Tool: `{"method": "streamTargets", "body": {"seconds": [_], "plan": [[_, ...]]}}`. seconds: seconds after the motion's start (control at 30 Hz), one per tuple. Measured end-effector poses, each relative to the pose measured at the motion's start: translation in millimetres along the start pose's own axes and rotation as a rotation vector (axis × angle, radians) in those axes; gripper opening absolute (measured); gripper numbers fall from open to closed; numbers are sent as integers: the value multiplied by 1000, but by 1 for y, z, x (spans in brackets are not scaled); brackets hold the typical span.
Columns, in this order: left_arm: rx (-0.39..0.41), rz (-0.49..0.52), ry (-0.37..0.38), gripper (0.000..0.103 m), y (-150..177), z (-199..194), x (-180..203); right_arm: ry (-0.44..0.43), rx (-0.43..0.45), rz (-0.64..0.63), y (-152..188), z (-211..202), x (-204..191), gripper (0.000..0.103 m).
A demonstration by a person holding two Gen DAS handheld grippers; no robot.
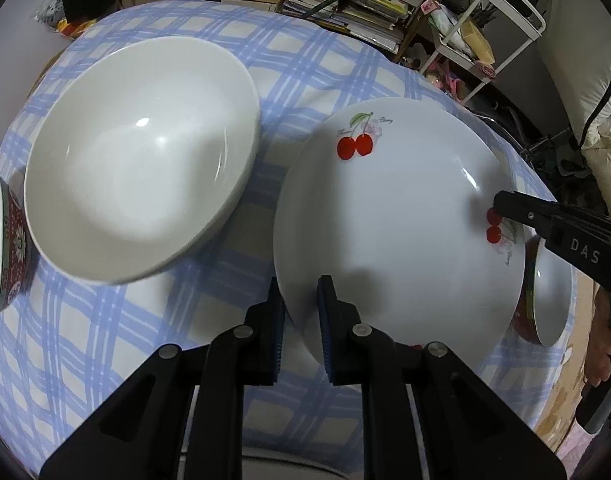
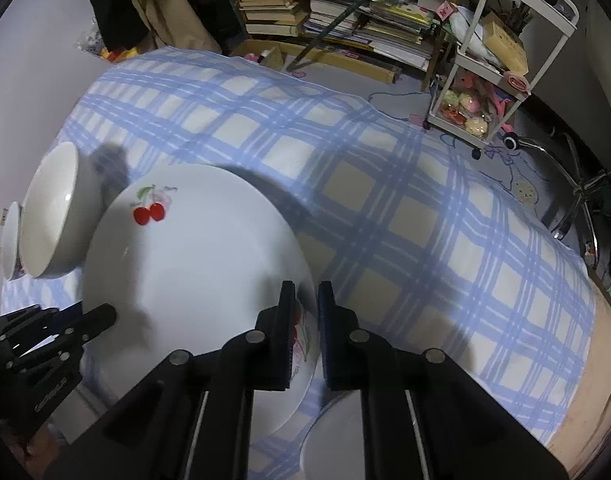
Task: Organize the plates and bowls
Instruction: 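Lift the third cherry plate with both tools and carry it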
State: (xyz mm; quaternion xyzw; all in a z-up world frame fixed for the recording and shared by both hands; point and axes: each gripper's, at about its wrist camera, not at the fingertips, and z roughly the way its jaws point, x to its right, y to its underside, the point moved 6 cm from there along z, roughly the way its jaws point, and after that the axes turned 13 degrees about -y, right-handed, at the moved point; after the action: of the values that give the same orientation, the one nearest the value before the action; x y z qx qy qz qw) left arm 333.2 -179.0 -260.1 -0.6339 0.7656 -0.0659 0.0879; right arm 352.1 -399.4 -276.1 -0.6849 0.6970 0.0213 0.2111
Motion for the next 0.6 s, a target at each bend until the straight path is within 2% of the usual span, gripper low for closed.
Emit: {"method": "streamTargets", "body": {"seconds": [0.6], "plan": [[37,44,5,17,35,-45,-19,-50,54,-4,36,-44,-33,11]]}}
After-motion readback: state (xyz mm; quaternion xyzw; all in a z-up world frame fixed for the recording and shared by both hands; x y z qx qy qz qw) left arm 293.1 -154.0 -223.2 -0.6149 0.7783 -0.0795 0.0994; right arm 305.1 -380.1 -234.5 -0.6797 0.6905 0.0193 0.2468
